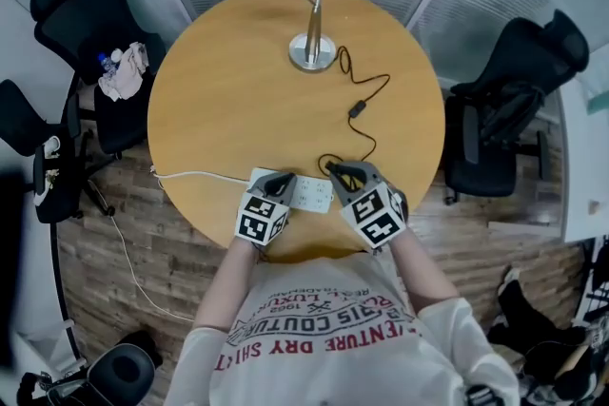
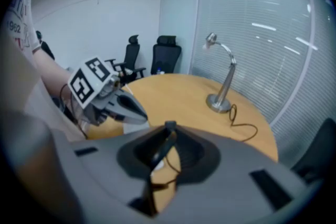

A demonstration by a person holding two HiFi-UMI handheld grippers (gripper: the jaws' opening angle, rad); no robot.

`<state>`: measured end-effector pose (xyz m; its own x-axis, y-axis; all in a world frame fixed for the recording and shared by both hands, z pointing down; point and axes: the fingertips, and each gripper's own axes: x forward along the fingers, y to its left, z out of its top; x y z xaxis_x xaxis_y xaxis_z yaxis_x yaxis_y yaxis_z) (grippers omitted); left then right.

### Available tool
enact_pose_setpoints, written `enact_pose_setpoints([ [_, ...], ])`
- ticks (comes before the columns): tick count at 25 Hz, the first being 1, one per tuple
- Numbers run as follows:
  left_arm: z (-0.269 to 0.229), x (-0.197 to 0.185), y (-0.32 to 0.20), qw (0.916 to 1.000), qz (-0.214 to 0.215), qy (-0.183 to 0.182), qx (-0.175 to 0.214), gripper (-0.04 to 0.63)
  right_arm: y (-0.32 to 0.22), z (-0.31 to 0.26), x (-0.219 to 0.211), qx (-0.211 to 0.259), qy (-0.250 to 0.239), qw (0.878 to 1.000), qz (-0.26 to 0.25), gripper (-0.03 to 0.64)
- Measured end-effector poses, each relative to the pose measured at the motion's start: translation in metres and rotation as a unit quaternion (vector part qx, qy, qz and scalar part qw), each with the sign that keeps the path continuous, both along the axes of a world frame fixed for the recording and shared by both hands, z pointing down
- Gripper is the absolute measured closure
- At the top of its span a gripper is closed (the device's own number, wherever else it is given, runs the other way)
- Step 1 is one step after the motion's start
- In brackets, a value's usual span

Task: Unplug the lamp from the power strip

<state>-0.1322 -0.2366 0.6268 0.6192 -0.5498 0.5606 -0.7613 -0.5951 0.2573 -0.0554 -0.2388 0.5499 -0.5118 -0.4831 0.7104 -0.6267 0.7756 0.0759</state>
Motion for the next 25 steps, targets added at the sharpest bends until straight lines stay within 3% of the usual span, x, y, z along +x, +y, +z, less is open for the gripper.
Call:
enact_pose_setpoints([
  [7,-0.078,-0.009,-0.019,0.9949,-0.023,0.021,0.096,0.568,-0.011,-0.042,-0.001,0.062,-0.067,0.995,0.030,0.546],
  [14,-0.171,-0.011,-0.022,0.9790,-0.033,0.074,0.187,0.568,-0.018,-0.092,-0.006,0.112,-0.171,0.977,0.057,0.546],
  [17,-0.199,-0.021,-0.022,0.9722,-0.044,0.100,0.207,0.568,-0.022,-0.113,-0.005,0.145,-0.209,0.965,0.061,0.546],
  [25,-0.228,-0.052,-0.018,0.9628,-0.073,0.104,0.238,0.568,-0.021,-0.145,-0.003,0.200,-0.267,0.940,0.065,0.546],
])
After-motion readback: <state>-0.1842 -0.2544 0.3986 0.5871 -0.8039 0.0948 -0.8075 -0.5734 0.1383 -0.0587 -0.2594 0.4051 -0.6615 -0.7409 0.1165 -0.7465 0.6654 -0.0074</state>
